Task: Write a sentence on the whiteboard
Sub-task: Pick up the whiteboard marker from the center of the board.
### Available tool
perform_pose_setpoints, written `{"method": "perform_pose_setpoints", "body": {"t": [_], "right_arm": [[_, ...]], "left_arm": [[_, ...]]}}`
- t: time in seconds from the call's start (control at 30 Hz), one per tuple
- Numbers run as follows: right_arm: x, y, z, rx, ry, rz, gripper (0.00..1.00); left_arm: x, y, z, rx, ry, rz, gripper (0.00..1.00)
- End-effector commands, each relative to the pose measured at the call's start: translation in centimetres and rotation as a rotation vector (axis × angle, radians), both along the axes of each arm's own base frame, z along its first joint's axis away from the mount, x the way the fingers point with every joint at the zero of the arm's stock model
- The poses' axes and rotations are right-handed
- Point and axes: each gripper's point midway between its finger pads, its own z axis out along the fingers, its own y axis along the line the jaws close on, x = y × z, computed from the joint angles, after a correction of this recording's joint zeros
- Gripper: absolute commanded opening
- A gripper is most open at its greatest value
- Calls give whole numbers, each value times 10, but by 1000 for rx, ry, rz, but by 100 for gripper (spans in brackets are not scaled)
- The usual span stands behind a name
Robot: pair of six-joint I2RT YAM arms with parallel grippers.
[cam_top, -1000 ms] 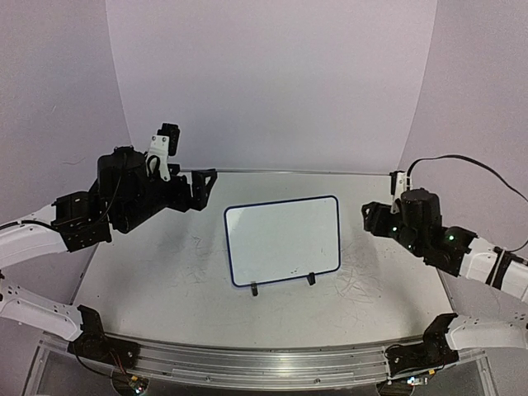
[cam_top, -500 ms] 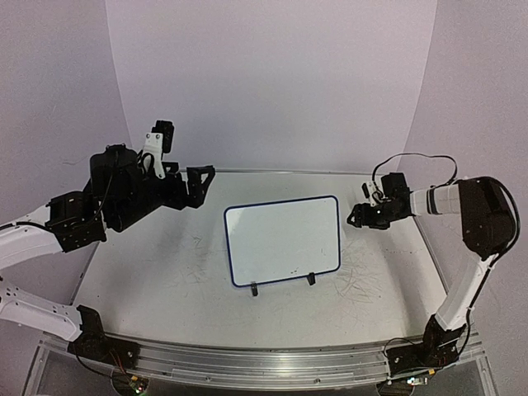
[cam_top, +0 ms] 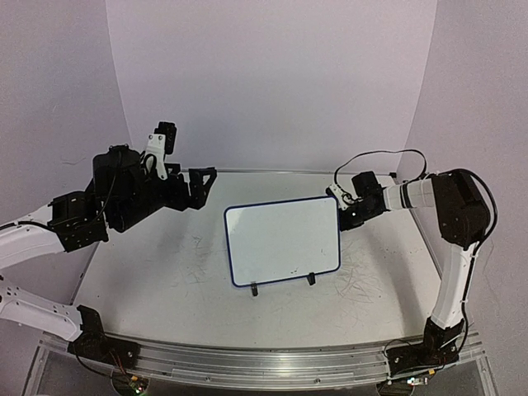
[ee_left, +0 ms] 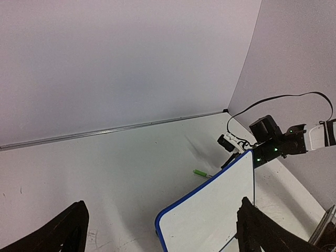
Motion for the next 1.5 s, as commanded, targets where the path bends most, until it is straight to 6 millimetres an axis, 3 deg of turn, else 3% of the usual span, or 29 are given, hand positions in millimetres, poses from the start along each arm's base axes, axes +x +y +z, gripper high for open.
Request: {"method": "perform_pose_setpoints", "body": {"t": [0.0,0.1,0.23,0.33,0.6,0.83,0.97,1.07,1.2,1.3,1.47], "right_arm": [[1,-5,-16,-123,18,17,78],[-2,-10,-28,-201,43,13,74],[-3,-18,-35,-252,61,-17,62],[-1,-20,-36,-250,69,-51,46],[5,-38,-26,-209,46,-150,15],[16,-74,14,-115,-55,-312,1],[16,-101,57,-127,-172,-447,0],[3,-107,106,-72,-280,-491,0],[-32,-90,180,92,-430,-401,0],[-65,-54,225,214,-507,-227,0],[-124,41,246,264,-494,116,0]], "left_arm": [[2,-3,17,-36,-22,-7,100],[3,-7,16,-31,-19,-15,99],[3,-9,14,-19,-20,-21,100],[2,-7,17,-25,-24,-21,100],[-1,4,18,-40,-32,2,99],[1,0,13,-18,-25,-3,100],[5,-1,12,-12,-16,6,99],[11,-7,9,-16,6,-12,99],[21,-31,1,-47,80,-141,99],[26,-57,-4,-83,160,-302,99],[-5,-113,2,-127,255,-653,96]]}}
